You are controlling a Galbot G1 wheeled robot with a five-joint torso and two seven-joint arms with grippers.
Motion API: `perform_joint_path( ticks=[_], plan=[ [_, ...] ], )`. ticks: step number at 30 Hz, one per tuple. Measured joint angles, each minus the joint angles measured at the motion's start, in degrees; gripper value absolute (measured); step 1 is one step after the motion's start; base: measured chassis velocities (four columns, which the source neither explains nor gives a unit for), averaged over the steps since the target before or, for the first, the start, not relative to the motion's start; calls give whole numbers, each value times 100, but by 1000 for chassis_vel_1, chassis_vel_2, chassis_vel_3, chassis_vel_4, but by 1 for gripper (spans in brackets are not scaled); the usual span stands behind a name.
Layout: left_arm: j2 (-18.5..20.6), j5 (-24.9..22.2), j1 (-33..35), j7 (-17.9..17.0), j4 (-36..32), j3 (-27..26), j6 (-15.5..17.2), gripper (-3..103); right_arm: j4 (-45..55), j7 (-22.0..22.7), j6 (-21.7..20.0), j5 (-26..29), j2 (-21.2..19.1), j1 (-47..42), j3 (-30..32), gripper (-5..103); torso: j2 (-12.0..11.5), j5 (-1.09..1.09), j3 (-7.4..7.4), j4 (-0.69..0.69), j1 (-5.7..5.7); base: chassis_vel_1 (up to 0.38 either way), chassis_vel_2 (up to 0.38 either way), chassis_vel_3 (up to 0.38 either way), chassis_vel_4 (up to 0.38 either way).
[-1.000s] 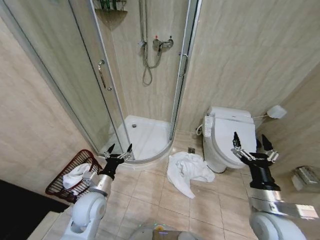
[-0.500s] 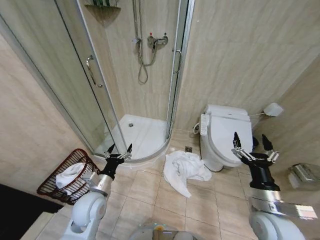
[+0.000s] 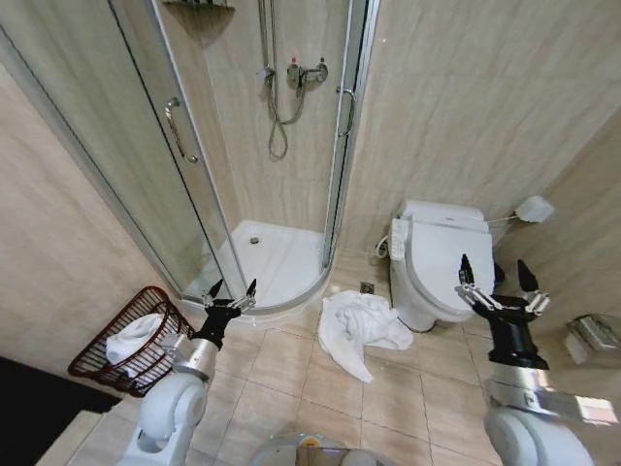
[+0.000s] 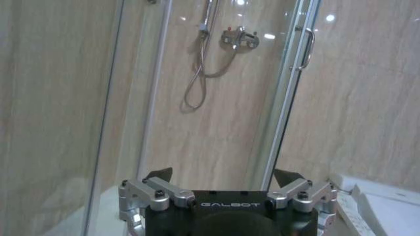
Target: Discard the used towel into the hamper.
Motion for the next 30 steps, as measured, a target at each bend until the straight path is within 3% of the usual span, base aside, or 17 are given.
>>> perform_joint_path(
  ticks=[5, 18, 21, 30],
  plan=[
    [0, 0, 0, 0, 0, 0, 0, 100, -5, 390, 46, -247, -61, 132, 2, 100, -134, 0, -81, 0, -54, 0, 0, 0, 0],
    [0, 0, 0, 0, 0, 0, 0, 100, 211, 1244, -368, -926, -6, 61, -238, 100, -459, 0, -265, 0, -195, 0, 0, 0, 0],
    [0, 0, 0, 0, 0, 0, 0, 100, 71, 1386, -222, -1096, 16, -86, -239, 100, -562, -1, -326, 0, -239, 0, 0, 0, 0],
    [0, 0, 0, 0, 0, 0, 0, 100, -420, 1143, 584, -909, 170, -365, 1, 100, -813, -1, -469, 0, -346, 0, 0, 0, 0]
  ],
)
